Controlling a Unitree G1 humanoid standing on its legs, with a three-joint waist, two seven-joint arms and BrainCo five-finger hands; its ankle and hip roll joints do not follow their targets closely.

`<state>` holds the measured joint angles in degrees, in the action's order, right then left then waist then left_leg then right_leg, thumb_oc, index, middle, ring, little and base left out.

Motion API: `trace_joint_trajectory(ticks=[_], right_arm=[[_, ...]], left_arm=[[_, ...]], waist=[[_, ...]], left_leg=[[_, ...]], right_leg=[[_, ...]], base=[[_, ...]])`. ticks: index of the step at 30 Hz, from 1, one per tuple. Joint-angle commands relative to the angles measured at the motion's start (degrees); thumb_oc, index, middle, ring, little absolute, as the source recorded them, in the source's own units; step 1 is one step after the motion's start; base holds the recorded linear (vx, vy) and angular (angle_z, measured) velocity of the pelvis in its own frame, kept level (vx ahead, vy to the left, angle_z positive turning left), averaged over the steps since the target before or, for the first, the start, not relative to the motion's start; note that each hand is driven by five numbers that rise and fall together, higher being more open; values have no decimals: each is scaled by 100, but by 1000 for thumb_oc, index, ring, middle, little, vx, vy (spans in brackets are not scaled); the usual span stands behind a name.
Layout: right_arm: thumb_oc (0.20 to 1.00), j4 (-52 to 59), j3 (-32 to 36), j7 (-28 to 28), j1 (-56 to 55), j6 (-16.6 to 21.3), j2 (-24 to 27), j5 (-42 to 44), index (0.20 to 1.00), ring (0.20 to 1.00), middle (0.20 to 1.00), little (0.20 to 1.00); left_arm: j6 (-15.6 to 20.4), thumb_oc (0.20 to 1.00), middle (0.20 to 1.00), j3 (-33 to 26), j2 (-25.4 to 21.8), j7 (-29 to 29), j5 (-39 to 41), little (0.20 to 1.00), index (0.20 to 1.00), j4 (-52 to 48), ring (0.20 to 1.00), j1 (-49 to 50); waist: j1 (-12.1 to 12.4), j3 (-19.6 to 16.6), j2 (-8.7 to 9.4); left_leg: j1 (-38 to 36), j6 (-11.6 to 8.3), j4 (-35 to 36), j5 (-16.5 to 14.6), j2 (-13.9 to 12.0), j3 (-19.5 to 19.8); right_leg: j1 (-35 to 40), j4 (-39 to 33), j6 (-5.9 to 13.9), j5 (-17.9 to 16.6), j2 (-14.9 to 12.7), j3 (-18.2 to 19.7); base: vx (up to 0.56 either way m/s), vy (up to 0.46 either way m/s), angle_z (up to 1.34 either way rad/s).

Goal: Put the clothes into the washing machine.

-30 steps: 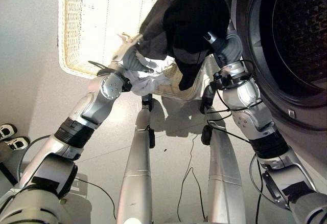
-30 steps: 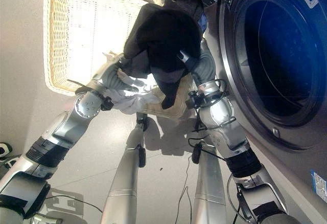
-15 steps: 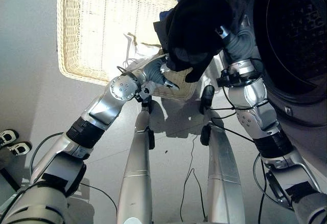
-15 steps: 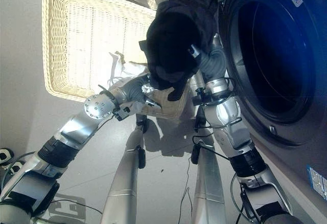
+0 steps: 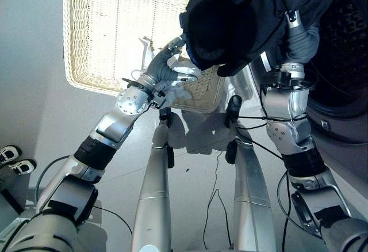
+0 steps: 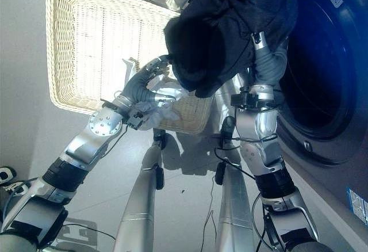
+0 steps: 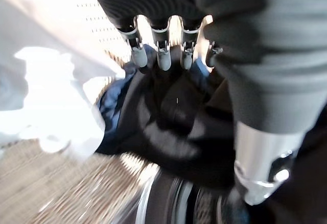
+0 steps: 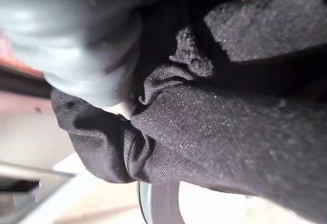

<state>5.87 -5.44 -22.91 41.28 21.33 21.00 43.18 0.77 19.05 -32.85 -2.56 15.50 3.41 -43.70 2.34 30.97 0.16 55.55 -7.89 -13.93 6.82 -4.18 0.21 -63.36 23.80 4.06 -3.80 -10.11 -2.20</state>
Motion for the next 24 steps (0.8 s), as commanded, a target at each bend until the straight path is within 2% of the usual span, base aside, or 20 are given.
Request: trace_joint_trajectory(ticks=[1,8,10,14,16,17,19,21,22,24], right_arm=[[200,551,257,-241,100,642,147,67,200,200,200,200],[200,388,376,-940,172,868,98,-217,200,200,200,200],[200,278,413,-1323,272,924,101,-401,200,200,200,200],[200,92,437,-1477,360,916,111,-463,200,200,200,200],[200,53,430,-1410,381,867,114,-441,200,200,200,200],[200,45,338,-890,366,570,99,-175,200,200,200,200],[200,54,261,-496,364,275,94,-11,200,200,200,200],[200,-17,48,8,368,-171,85,287,200,200,200,200],[200,-154,-70,225,359,-348,50,658,200,200,200,200],[200,-380,-134,491,329,-509,17,1238,200,200,200,200]], left_arm=[[529,1000,1000,-289,231,-110,390,1000,1000,-334,1000,-95],[729,1000,1000,-256,411,281,926,1000,1000,-367,1000,-129],[879,1000,1000,-208,526,605,1322,1000,1000,-403,1000,-204],[1064,1000,1000,-220,659,1027,1804,1000,1000,-446,1000,-266],[1111,1000,1000,-226,686,1054,1910,1000,1000,-454,1000,-286],[1429,1000,1000,-275,725,670,1966,1000,1000,-440,1000,-310],[1631,1000,1000,-309,747,373,2010,1000,1000,-415,1000,-321],[2030,1000,1000,-475,809,-88,2100,1000,1000,-256,1000,-302],[2257,1000,1000,-590,848,-476,1957,1000,1000,-69,1000,-274],[2489,1000,1000,-633,858,-663,1863,1000,1000,192,1000,-263]], waist=[[-265,-117,-416],[-276,-117,-411],[-295,-117,-416],[-306,-117,-421],[-310,-117,-421],[-327,-117,-410],[-338,-117,-401],[-323,-117,-387],[-302,-117,-382],[-298,-117,-373]], left_leg=[[9,401,-78,31,376,33],[-23,400,-54,40,364,4],[-34,402,-46,46,364,-20],[-32,402,-72,25,371,-31],[-33,401,-79,20,374,-31],[-28,409,-81,20,386,-21],[-14,412,-86,26,392,-14],[0,405,-99,37,403,0],[-5,388,-89,46,401,6],[-7,369,-94,52,395,18]], right_leg=[[526,-540,375,-385,241,-482],[555,-570,372,-406,247,-473],[566,-591,364,-423,271,-451],[557,-576,352,-421,295,-415],[554,-570,348,-423,301,-407],[546,-568,339,-432,324,-384],[532,-565,337,-438,333,-372],[508,-552,321,-425,348,-356],[516,-552,315,-402,350,-358],[512,-523,316,-386,346,-356]], base=[[0,0,0],[0,0,0],[0,0,0],[0,0,0],[0,0,0],[0,0,0],[0,0,0],[0,0,0],[0,0,0],[0,0,0]])
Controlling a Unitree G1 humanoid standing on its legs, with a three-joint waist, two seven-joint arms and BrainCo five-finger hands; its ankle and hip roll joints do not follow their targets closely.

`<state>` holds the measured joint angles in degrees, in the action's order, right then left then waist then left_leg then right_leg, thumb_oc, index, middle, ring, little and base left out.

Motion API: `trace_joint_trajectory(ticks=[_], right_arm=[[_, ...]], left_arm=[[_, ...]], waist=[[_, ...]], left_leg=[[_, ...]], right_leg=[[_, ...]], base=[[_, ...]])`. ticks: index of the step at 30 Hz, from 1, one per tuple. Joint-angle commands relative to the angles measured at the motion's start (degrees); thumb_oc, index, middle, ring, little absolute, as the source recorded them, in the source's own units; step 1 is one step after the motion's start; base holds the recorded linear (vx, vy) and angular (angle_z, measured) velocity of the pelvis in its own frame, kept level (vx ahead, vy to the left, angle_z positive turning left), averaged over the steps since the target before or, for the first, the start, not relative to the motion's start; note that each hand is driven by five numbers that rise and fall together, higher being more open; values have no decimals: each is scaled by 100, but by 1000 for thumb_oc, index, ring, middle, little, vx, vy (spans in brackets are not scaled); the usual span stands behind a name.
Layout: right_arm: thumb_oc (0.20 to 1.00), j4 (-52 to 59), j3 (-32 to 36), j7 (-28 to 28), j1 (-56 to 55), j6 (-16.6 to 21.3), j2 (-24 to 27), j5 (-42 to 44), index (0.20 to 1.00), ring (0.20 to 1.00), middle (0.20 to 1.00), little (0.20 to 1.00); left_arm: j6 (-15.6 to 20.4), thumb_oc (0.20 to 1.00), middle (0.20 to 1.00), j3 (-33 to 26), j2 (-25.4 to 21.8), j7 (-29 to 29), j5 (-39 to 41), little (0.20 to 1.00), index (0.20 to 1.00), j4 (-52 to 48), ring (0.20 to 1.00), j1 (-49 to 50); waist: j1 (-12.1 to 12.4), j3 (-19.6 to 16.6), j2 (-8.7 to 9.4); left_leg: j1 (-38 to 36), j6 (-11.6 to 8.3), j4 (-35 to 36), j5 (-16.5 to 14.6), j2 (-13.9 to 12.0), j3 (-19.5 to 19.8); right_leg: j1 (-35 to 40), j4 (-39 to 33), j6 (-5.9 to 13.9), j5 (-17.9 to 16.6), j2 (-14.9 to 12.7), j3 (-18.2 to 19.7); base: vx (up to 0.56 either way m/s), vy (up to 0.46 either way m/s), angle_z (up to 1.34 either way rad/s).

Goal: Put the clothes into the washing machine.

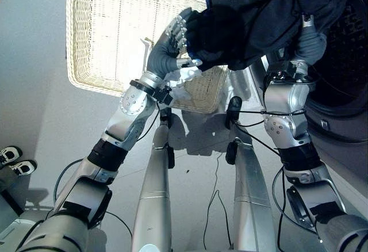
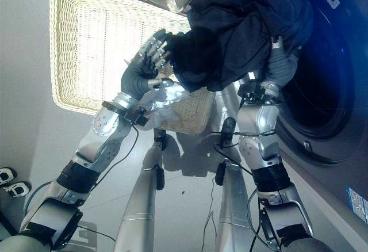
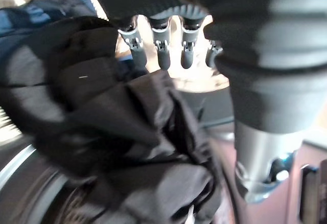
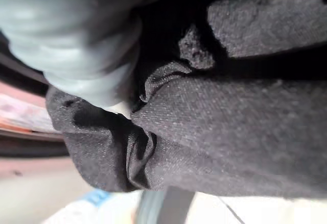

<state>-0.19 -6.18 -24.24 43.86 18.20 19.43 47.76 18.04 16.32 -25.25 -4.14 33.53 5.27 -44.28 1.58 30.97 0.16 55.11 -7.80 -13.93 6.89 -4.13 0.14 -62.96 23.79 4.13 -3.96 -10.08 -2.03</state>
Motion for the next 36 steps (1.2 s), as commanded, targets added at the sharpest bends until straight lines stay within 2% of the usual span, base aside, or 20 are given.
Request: trace_joint_trajectory(ticks=[1,2,3,6,10,16,17,20,23,24,25,27,28,29,30,31,34,36], right_arm=[[200,101,-82,721,61,-272,163,1208,200,200,200,200],[200,-110,-104,849,45,-300,142,1641,200,200,200,200],[200,-472,-65,1116,30,-314,179,2423,200,200,200,200],[200,-1103,54,1370,61,-259,268,3287,200,200,200,200],[200,-2178,198,1305,391,36,555,3693,200,200,200,200],[200,-3413,268,1039,977,220,901,3867,200,200,200,200],[200,-3928,217,819,1275,288,1134,3790,200,200,200,200],[200,-4437,200,422,1670,561,1587,3678,200,200,200,200],[200,-4878,138,-563,2337,1387,2384,3206,200,200,200,200],[200,-4967,107,-702,2413,1547,2494,3127,200,200,200,200],[200,-5100,56,-1135,2611,1898,2764,2800,200,200,200,200],[200,-5071,-41,-2026,2903,2212,3247,2231,200,200,200,200],[200,-5023,-82,-2470,3004,2220,3457,1909,200,200,200,200],[200,-4994,-115,-2664,3044,2233,3524,1815,200,200,200,200],[200,-4986,-156,-3157,3191,2195,3831,1498,200,200,200,200],[200,-5030,-168,-3319,3173,2212,3985,1488,200,200,200,200],[200,-5205,-168,-3494,3187,2134,4288,1409,200,200,200,200],[200,-5334,-124,-3271,3112,2031,4313,1473,200,200,200,200]], left_arm=[[859,1000,1000,-391,112,-656,-25,1000,1000,142,1000,-204],[968,1000,1000,-418,135,-814,-166,1000,1000,302,1000,-192],[1083,1000,1000,-440,102,-953,-156,1000,1000,498,1000,-184],[1249,1000,1000,-425,69,-1125,-27,1000,1000,846,1000,-192],[1276,1000,1000,-316,-61,-1772,-204,1000,1000,1570,1000,-468],[1154,1000,1000,-172,-271,-2237,-90,1000,1000,2489,1000,-976],[1013,1000,1000,-65,-438,-2346,-6,1000,1000,2881,1000,-1229],[922,1000,1000,69,-646,-2296,307,1000,1000,3355,1000,-1365],[1012,1000,1000,137,-914,-2106,648,1000,1000,3776,1000,-1202],[1043,1000,1000,161,-935,-2095,655,1000,1000,3816,1000,-1144],[1074,1000,1000,163,-991,-2063,681,1000,1000,3886,1000,-1010],[1052,1000,1000,107,-1120,-2035,783,1000,1000,3928,1000,-807],[1016,1000,1000,97,-1190,-2015,814,1000,1000,4001,1000,-786],[1006,1000,1000,91,-1207,-1998,845,1000,1000,4030,1000,-774],[919,1000,1000,37,-1295,-1966,922,1000,1000,4169,1000,-732],[860,1000,1000,-35,-1343,-1899,929,1000,1000,4253,1000,-686],[782,1000,1000,-136,-1422,-1698,1018,1000,1000,4549,1000,-657],[738,1000,1000,-180,-1419,-1613,1024,1000,1000,4709,1000,-694]], waist=[[-219,-117,-365],[-212,-117,-361],[-198,-117,-353],[-191,-117,-350],[-204,-117,-319],[-236,-117,-298],[-252,-117,-284],[-260,-117,-265],[-265,-117,-198],[-261,-117,-182],[-253,-117,-134],[-290,-117,-50],[-308,-117,1],[-312,-117,12],[-349,-117,73],[-352,-117,114],[-375,-117,196],[-386,-117,215]], left_leg=[[41,352,-107,42,388,32],[44,341,-110,42,389,39],[43,331,-110,33,380,46],[31,305,-93,27,358,47],[49,246,-74,5,310,51],[103,199,-81,-22,269,45],[179,178,-78,37,252,33],[168,140,-135,-33,213,39],[216,129,-231,-118,167,59],[173,126,-240,-177,148,65],[156,128,-250,-210,132,83],[141,126,-264,-232,96,97],[123,128,-265,-227,101,106],[103,129,-263,-240,96,108],[120,142,-260,-200,79,129],[61,147,-287,-257,81,154],[11,171,-306,-276,86,200],[17,188,-315,-283,97,216]], right_leg=[[470,-509,306,-359,342,-373],[474,-504,305,-343,348,-375],[482,-502,307,-324,336,-395],[506,-507,325,-312,332,-414],[490,-521,347,-318,345,-421],[422,-509,359,-321,371,-412],[349,-527,351,-380,375,-417],[365,-480,357,-324,390,-413],[330,-470,349,-338,419,-394],[377,-455,360,-292,426,-395],[410,-457,358,-284,446,-403],[461,-461,357,-289,507,-409],[486,-479,354,-307,526,-422],[510,-487,352,-298,536,-420],[516,-491,329,-318,563,-416],[580,-470,329,-268,577,-416],[650,-451,305,-230,603,-418],[654,-440,290,-218,608,-421]], base=[[0,0,0],[0,0,0],[0,0,0],[0,0,0],[1,-5,-1],[1,-3,-1],[0,0,0],[0,0,0],[0,0,0],[3,-32,-1],[10,-33,-1],[-5,-16,-1],[0,0,0],[0,0,0],[0,0,0],[-12,3,-3],[28,-22,-3],[17,-13,1]])
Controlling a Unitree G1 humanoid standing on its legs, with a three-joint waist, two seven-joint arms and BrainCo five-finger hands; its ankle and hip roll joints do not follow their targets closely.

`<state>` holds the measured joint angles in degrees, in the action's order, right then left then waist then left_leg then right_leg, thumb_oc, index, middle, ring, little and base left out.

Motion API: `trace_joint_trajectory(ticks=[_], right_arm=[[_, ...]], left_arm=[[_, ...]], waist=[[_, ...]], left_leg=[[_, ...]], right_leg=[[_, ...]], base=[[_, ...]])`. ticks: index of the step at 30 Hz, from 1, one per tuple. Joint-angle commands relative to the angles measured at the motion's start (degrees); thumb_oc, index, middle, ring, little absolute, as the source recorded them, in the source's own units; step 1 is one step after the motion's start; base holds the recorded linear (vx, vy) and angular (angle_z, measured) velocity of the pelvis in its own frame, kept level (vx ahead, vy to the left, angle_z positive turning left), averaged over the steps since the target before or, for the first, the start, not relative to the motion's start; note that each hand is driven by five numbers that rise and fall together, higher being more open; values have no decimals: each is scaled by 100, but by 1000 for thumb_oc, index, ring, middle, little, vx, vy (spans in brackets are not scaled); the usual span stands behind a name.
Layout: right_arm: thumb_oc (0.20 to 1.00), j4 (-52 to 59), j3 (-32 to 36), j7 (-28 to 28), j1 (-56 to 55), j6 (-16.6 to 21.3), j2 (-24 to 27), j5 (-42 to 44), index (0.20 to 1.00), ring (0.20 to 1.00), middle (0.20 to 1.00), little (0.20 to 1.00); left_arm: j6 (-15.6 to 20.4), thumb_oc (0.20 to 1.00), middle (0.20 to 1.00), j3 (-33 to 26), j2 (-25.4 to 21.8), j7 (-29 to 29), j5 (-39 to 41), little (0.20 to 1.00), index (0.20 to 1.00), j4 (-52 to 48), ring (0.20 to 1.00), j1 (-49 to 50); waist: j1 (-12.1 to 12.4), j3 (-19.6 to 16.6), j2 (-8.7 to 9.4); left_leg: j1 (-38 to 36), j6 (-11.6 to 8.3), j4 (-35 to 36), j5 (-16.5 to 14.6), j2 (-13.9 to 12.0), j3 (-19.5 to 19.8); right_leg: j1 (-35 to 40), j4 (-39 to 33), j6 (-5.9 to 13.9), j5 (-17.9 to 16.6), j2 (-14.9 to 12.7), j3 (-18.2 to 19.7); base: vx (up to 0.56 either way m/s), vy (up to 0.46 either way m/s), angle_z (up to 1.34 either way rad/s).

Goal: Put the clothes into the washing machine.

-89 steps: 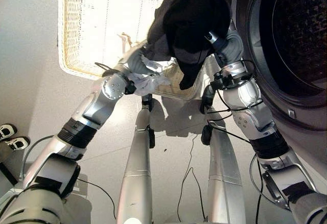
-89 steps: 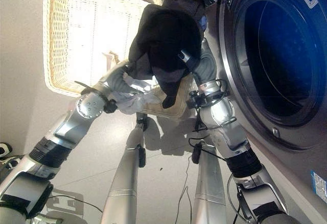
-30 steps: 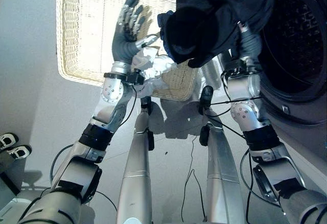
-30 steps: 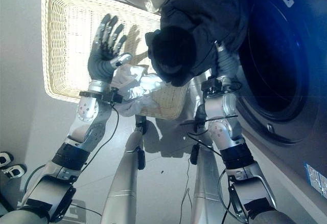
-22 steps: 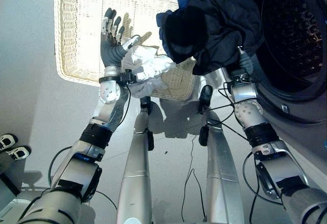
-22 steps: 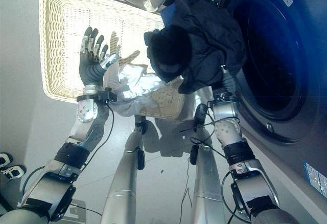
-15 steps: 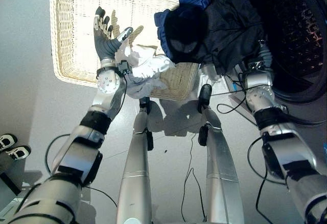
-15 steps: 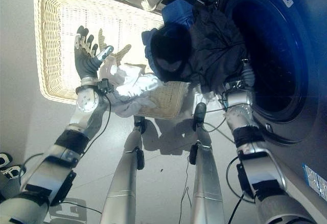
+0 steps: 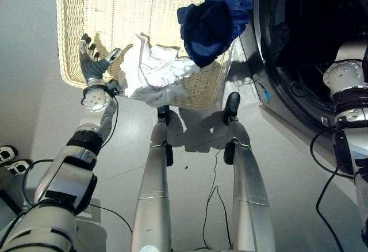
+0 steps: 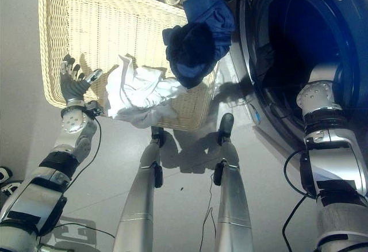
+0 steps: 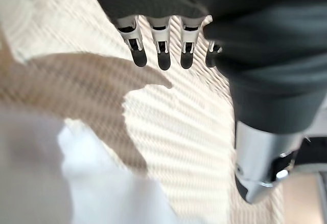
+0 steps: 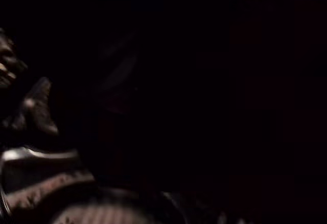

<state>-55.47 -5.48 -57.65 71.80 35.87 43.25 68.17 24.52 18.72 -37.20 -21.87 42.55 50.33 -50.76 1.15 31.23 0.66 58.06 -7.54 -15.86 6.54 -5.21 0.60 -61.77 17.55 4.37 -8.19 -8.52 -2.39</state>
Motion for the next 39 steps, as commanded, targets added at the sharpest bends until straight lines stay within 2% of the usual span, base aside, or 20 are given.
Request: trace_joint_trajectory(ticks=[1,4,5,6,7,9,10,11,13,14,15,16,17,19,20,23,27,32,39], right_arm=[[200,167,-198,301,260,137,1913,-582,200,200,200,200],[203,261,-337,811,227,-182,1724,-629,203,203,203,203],[313,263,-367,1001,221,-296,1694,-534,313,313,313,313],[881,244,-520,1160,259,-511,1573,-748,881,881,881,881],[1000,262,-597,1162,286,-627,1489,-832,1000,1000,1000,1000],[1000,259,-630,1153,283,-682,1460,-866,1000,1000,1000,1000],[1000,171,-723,1435,250,-1176,1273,-1012,1000,1000,1000,1000],[1000,-59,-916,1433,372,-1677,1123,-1451,1000,1000,1000,1000],[1000,-209,-1030,1386,431,-1816,1083,-1518,1000,1000,1000,1000],[1000,-421,-1243,1268,519,-2513,1003,-2073,1000,1000,1000,1000],[1000,-548,-1419,1266,573,-2946,992,-2457,1000,1000,1000,1000],[1000,-558,-1436,1246,611,-2988,998,-2505,1000,1000,1000,1000],[1000,-736,-1708,1291,688,-3526,954,-2960,1000,1000,1000,1000],[1000,-854,-2002,1293,823,-3800,900,-3314,1000,1000,1000,1000],[1000,-854,-2002,1293,823,-3800,900,-3314,1000,1000,1000,1000],[1000,-777,-2204,1118,875,-3949,696,-4046,1000,1000,1000,1000],[1000,-37,-2203,635,570,-3915,542,-4663,1000,1000,1000,1000],[1000,709,-2011,306,8,-3677,281,-5263,1000,1000,1000,1000],[1000,1783,-1702,148,-761,-3471,-17,-6301,1000,1000,1000,1000]], left_arm=[[43,1000,1000,-421,-210,196,123,1000,1000,248,1000,-74],[33,1000,1000,-357,-152,269,73,1000,1000,253,1000,-135],[24,1000,1000,-352,-141,283,68,1000,1000,255,1000,-126],[17,1000,1000,-287,-119,314,64,1000,1000,240,1000,-208],[20,1000,1000,-261,-101,317,82,1000,1000,233,1000,-246],[20,1000,1000,-252,-88,316,92,1000,1000,232,1000,-239],[5,1000,1000,-214,-47,336,86,1000,1000,216,1000,-297],[28,1000,1000,-120,7,332,82,1000,1000,220,1000,-419],[12,1000,1000,-102,19,342,61,1000,1000,210,1000,-467],[16,1000,1000,-53,63,333,-24,1000,1000,196,1000,-508],[17,1000,1000,2,76,305,-98,1000,1000,171,1000,-549],[17,1000,1000,0,70,299,-109,1000,1000,166,1000,-581],[35,1000,1000,70,124,284,-167,1000,1000,139,1000,-610],[62,1000,1000,133,151,259,-250,1000,1000,89,1000,-671],[62,1000,1000,133,151,259,-250,1000,1000,89,1000,-671],[115,1000,1000,230,198,193,-553,1000,1000,80,1000,-763],[137,1000,1000,324,239,-29,-1085,1000,1000,-56,1000,-743],[182,1000,1000,320,295,-215,-1204,1000,1000,-179,1000,-725],[288,1000,1000,310,415,-520,-2019,1000,1000,-436,1000,-552]], waist=[[-339,-144,174],[-301,-144,155],[-296,-144,147],[-269,-144,119],[-259,-144,96],[-254,-144,85],[-228,-144,44],[-199,-144,-10],[-180,-144,-22],[-149,-144,-47],[-132,-144,-55],[-139,-144,-57],[-104,-144,-74],[-81,-144,-100],[-81,-144,-100],[-63,-144,-146],[-103,-144,-180],[-162,-144,-224],[-230,-144,-258]], left_leg=[[-267,173,-144,-256,238,194],[-199,216,-157,-245,304,224],[-236,214,-171,-298,304,231],[-176,237,-166,-263,362,240],[-163,241,-164,-262,367,237],[-203,238,-170,-310,361,239],[-204,234,-185,-330,383,231],[-125,260,-187,-291,413,234],[-119,263,-197,-297,428,243],[-148,256,-218,-348,416,230],[-125,265,-233,-350,422,233],[-68,269,-225,-297,431,235],[-74,281,-243,-346,425,242],[-20,288,-275,-346,421,241],[-20,288,-275,-346,421,241],[42,290,-301,-364,414,228],[85,296,-258,-358,417,199],[130,283,-242,-379,419,155],[162,267,-190,-377,418,108]], right_leg=[[520,189,259,204,450,-384],[441,172,244,171,419,-390],[473,190,251,219,422,-390],[399,154,234,170,399,-394],[388,156,230,183,393,-403],[422,176,235,234,397,-404],[408,181,239,248,374,-407],[331,186,223,231,348,-412],[322,187,219,239,347,-408],[359,222,231,294,342,-424],[340,233,231,293,336,-429],[290,217,226,245,328,-433],[292,256,227,299,323,-447],[235,303,220,304,314,-459],[235,303,220,304,314,-459],[159,385,229,346,298,-468],[79,411,243,371,305,-443],[-5,435,271,416,295,-408],[-76,413,298,433,288,-359]], base=[[45,-27,2],[0,0,0],[0,0,0],[0,0,0],[0,0,0],[0,0,0],[0,0,0],[0,0,0],[0,0,0],[0,0,0],[0,0,0],[0,0,0],[0,0,0],[0,0,0],[0,0,0],[0,0,0],[0,0,0],[-5,14,0],[-3,7,1]])
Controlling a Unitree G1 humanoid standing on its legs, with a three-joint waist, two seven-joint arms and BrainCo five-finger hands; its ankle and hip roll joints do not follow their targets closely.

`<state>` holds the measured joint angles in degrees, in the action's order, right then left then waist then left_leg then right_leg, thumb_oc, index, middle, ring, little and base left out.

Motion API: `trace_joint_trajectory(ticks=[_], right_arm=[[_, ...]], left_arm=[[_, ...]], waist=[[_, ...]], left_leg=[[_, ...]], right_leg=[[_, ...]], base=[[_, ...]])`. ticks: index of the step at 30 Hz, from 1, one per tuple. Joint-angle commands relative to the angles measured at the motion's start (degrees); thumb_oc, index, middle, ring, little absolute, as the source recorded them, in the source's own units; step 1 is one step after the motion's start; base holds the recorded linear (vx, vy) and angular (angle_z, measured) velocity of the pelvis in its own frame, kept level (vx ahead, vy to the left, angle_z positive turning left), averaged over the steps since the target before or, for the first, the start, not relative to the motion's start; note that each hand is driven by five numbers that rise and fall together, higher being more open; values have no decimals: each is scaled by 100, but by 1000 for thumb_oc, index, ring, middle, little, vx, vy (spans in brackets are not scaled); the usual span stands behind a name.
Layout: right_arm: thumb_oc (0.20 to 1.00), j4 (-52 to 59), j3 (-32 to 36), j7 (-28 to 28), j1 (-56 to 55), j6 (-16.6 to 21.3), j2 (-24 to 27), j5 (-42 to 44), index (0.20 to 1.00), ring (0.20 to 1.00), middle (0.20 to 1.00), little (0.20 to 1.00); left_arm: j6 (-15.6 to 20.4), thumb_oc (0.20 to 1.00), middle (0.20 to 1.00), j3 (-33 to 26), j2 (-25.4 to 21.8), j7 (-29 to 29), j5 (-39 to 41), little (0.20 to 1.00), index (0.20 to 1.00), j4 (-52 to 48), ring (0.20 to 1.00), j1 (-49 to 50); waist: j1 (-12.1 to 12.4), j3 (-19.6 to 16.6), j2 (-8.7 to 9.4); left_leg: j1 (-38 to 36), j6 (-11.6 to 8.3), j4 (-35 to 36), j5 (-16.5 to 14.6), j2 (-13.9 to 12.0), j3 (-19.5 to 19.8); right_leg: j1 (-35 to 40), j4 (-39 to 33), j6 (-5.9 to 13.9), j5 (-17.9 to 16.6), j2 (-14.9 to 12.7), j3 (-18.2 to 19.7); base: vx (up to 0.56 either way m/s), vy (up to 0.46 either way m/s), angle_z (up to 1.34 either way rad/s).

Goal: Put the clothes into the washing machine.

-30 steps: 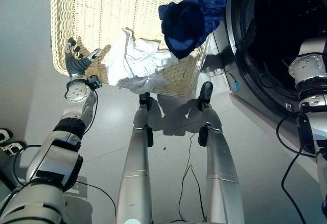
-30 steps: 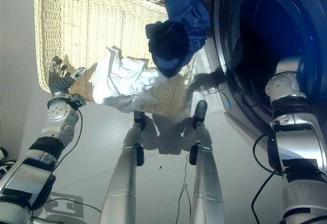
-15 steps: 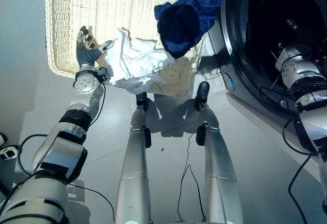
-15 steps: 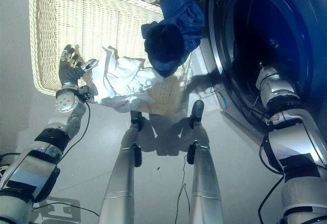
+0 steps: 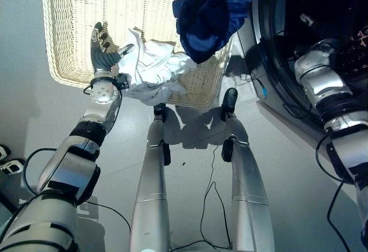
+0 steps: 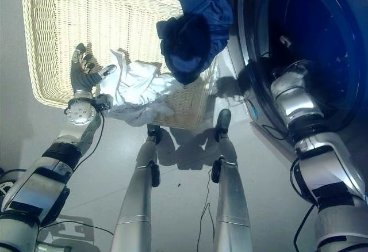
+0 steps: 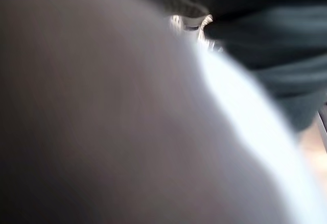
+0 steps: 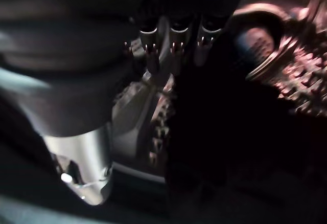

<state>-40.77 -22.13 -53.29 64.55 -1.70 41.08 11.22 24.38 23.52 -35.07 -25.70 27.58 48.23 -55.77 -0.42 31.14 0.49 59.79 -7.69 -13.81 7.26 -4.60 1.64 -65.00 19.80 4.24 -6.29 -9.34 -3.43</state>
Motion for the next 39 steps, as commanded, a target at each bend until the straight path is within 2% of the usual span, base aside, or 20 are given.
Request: trace_joint_trajectory(ticks=[1,4,7,8,9,11,12,14,15,21,27,33,36,39], right_arm=[[1000,342,-24,-284,-58,281,194,-634,1000,1000,1000,1000],[1000,841,127,-256,-435,234,44,-897,1000,1000,1000,1000],[1000,941,155,-186,-571,229,-39,-911,1000,1000,1000,1000],[1000,993,204,-86,-714,264,-137,-889,1000,1000,1000,1000],[1000,1008,209,-61,-751,254,-165,-874,1000,1000,1000,1000],[1000,1032,207,19,-805,204,-218,-824,1000,1000,1000,1000],[1000,979,187,61,-829,193,-280,-829,1000,1000,1000,1000],[1000,928,175,67,-840,201,-315,-792,1000,1000,1000,1000],[1000,840,129,83,-822,210,-349,-751,1000,1000,1000,1000],[1000,521,-88,141,-634,315,-489,-705,1000,1000,1000,1000],[1000,446,-179,140,-576,317,-606,-720,1000,1000,1000,1000],[1000,417,-215,124,-533,379,-668,-721,1000,1000,1000,1000],[1000,413,-252,128,-522,405,-717,-749,1000,1000,1000,1000],[1000,408,-270,140,-470,406,-718,-744,1000,1000,1000,1000]], left_arm=[[308,1000,1000,-168,208,-154,-538,1000,1000,-236,1000,-43],[537,1000,1000,-168,216,-486,-1274,1000,1000,-543,1000,79],[606,1000,1000,-127,265,-767,-1797,1000,1000,-738,1000,57],[636,1000,1000,-24,292,-1105,-2519,1000,1000,-901,1000,-19],[628,1000,1000,16,298,-1218,-2762,1000,1000,-953,1000,-48],[559,1000,1000,122,300,-1455,-3329,1000,1000,-1089,1000,-151],[441,1000,1000,321,249,-1689,-3948,1000,1000,-1186,1000,-307],[307,1000,1000,459,223,-1834,-4265,1000,1000,-1291,1000,-417],[173,1000,1000,669,183,-2025,-4749,1000,1000,-1333,1000,-614],[-310,1000,1000,1203,216,-2514,-5308,1000,1000,-1317,1000,-1264],[-708,1000,1000,1407,327,-2962,-5690,1000,1000,-1192,1000,-1557],[-957,1000,1000,1603,372,-2771,-5932,1000,1000,-1119,1000,-1722],[-1300,1000,1000,1709,421,-2507,-5903,1000,1000,-945,1000,-1812],[-1342,1000,1000,1759,402,-2439,-5822,1000,1000,-800,1000,-1911]], waist=[[-73,-135,-241],[-96,-135,-245],[-105,-135,-245],[-114,-135,-248],[-116,-135,-248],[-120,-135,-244],[-134,-135,-243],[-134,-135,-241],[-148,-135,-235],[-237,-135,-197],[-300,-135,-148],[-344,-135,-121],[-373,-135,-109],[-395,-135,-106]], left_leg=[[-13,282,-394,-449,357,4],[-30,272,-359,-434,346,-27],[-8,263,-367,-429,343,-36],[12,267,-368,-422,349,-39],[14,266,-371,-420,350,-42],[22,264,-380,-422,351,-50],[18,260,-366,-409,352,-56],[10,257,-351,-397,353,-59],[21,252,-349,-385,350,-68],[38,225,-338,-361,325,-111],[38,191,-320,-348,320,-127],[102,158,-273,-294,316,-123],[48,144,-263,-326,287,-139],[98,137,-261,-285,281,-149]], right_leg=[[248,190,312,243,370,-254],[252,175,321,238,384,-235],[228,186,323,238,391,-215],[203,191,330,222,389,-205],[201,191,331,217,388,-205],[190,199,337,210,380,-207],[197,172,345,185,373,-212],[196,168,353,164,372,-210],[178,156,370,129,359,-208],[124,146,411,52,391,-157],[117,93,449,-3,422,-112],[48,38,469,-85,445,-82],[81,51,486,-55,464,-55],[38,36,490,-88,458,-47]], base=[[0,0,0],[0,0,0],[0,0,0],[0,0,0],[0,0,0],[-3,3,-2],[0,0,0],[0,0,0],[0,0,0],[0,0,0],[0,0,0],[0,0,0],[0,0,0],[0,0,0]])
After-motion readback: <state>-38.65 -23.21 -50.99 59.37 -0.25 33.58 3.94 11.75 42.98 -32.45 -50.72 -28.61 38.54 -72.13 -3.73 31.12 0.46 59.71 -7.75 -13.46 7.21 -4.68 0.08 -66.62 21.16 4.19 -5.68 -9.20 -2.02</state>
